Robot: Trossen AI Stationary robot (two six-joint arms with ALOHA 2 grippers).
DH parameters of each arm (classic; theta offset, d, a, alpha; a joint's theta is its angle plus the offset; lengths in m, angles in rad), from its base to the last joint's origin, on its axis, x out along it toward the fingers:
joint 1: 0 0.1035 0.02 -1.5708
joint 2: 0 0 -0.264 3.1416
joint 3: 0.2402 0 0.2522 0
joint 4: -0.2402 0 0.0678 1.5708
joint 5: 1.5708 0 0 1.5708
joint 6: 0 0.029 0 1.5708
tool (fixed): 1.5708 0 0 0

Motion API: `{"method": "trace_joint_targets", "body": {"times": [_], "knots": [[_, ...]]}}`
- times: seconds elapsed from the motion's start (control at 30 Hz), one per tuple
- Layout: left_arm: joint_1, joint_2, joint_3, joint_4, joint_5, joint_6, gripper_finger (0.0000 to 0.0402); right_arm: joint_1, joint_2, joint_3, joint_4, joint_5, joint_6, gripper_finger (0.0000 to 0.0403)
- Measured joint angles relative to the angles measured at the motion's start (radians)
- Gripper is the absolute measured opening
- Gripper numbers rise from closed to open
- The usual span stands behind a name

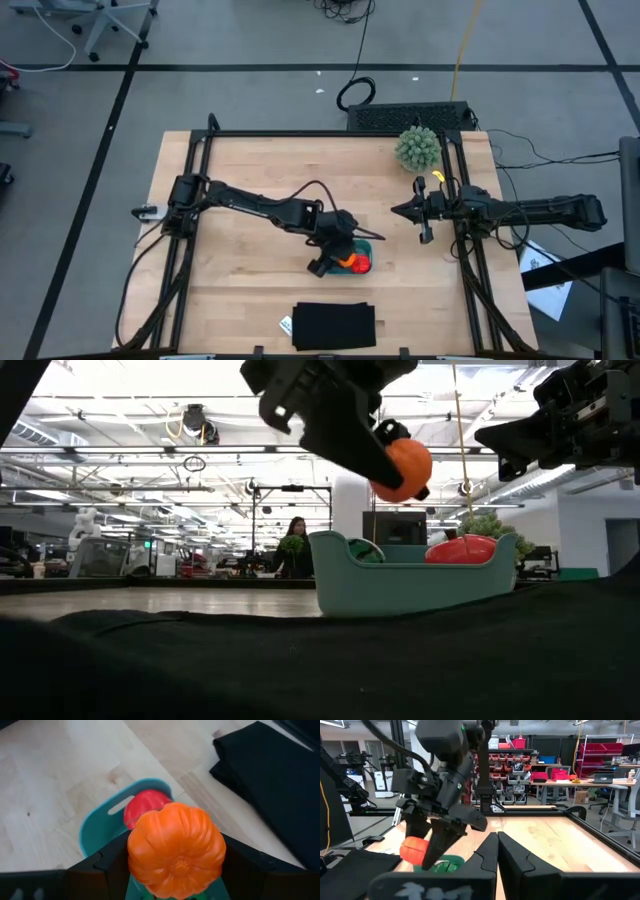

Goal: Pick and placing Produce into tupperware
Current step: Put the pumpkin into the blue bin

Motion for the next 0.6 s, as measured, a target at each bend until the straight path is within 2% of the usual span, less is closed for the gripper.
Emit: {"method": "trace_joint_targets", "body": {"times": [0.2, 0.43, 0.6], "knots": [[-0.005, 0.006, 0.022, -0.055, -0.001, -0.008, 0.0246, 0.000, 0.000, 0.000, 0.000, 0.000, 0.000, 0.0000], [-0.033, 0.006, 0.021, -0.054, -0.101, -0.004, 0.0246, 0.000, 0.000, 0.000, -0.001, 0.000, 0.000, 0.0000], [-0.054, 0.006, 0.024, -0.042, -0.118, -0.001, 0.0246, 0.000, 0.000, 0.000, 0.000, 0.000, 0.000, 0.0000]]}}
